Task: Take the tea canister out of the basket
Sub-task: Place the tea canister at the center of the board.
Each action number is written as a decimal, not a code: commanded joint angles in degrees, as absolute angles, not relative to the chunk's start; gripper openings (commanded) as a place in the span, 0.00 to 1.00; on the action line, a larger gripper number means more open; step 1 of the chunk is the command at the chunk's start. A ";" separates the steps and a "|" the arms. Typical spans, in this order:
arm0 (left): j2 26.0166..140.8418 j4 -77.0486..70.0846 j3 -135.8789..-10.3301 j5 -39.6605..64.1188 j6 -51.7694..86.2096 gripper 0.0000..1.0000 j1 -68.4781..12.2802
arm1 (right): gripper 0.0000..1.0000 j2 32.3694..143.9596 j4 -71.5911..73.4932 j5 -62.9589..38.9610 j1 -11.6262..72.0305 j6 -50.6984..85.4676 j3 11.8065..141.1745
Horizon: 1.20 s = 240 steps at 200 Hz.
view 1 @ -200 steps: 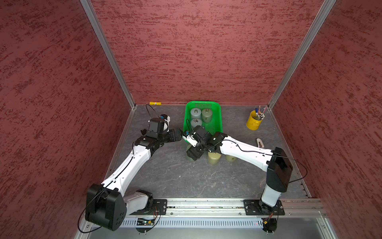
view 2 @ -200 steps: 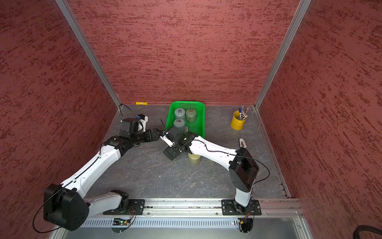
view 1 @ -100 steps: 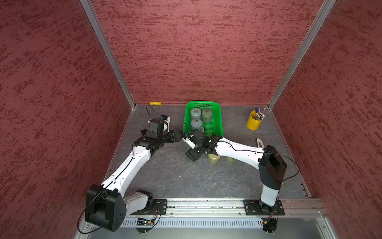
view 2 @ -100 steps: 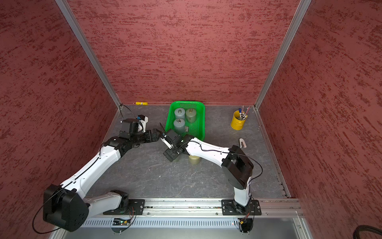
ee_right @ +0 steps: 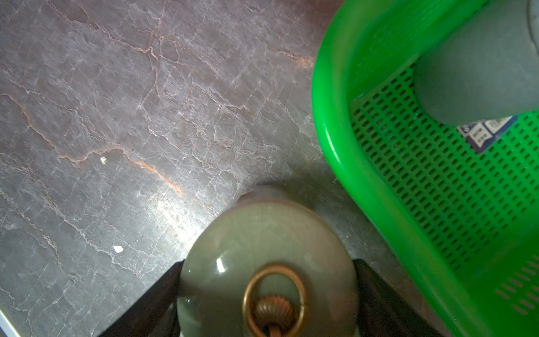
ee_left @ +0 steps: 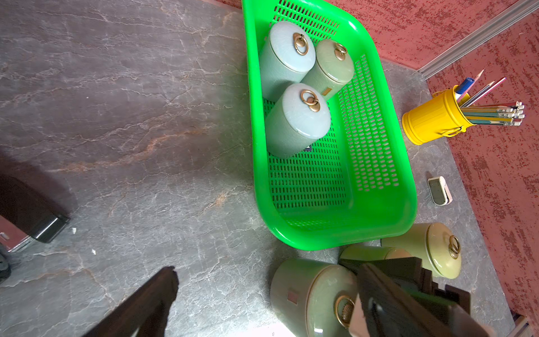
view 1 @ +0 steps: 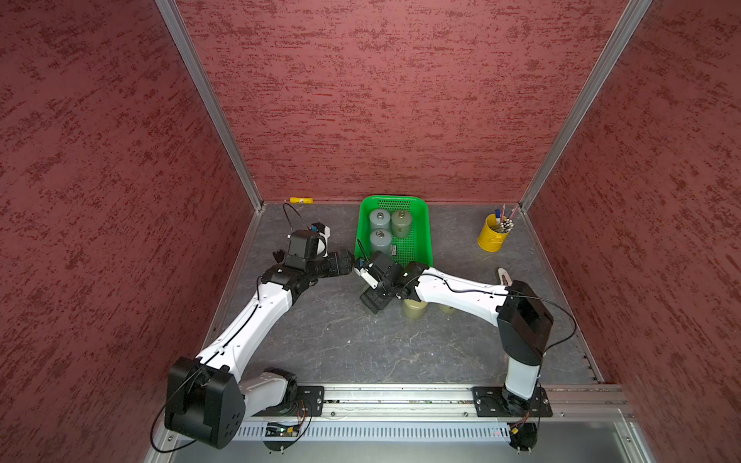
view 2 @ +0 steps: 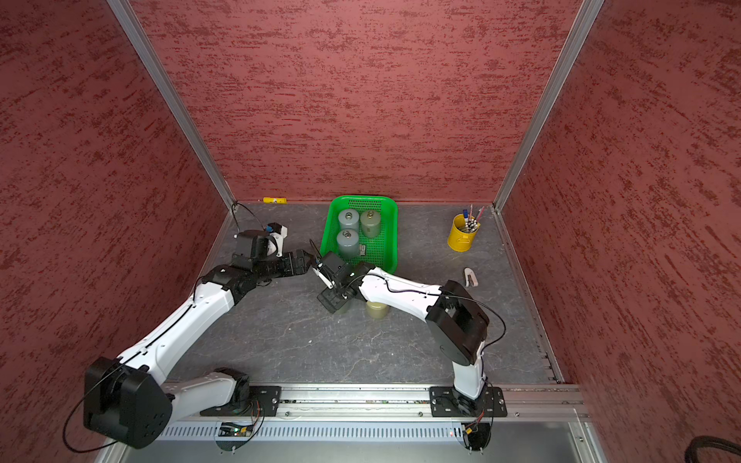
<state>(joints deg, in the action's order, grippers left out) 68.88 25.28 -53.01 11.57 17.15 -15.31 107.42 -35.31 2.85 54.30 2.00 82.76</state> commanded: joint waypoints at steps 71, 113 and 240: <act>68.03 24.26 -52.11 11.87 17.05 1.00 -15.19 | 0.28 108.30 -31.93 4.39 54.78 2.84 83.12; 68.07 24.28 -52.21 11.95 16.94 1.00 -15.20 | 0.72 108.39 -32.26 4.31 54.84 3.00 82.93; 67.86 24.53 -52.56 12.25 16.96 1.00 -15.29 | 0.99 107.53 -33.57 4.58 54.84 3.25 83.23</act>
<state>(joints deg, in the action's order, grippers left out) 68.88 25.28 -52.77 11.68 17.15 -15.33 108.88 -34.28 3.27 54.33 2.79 82.74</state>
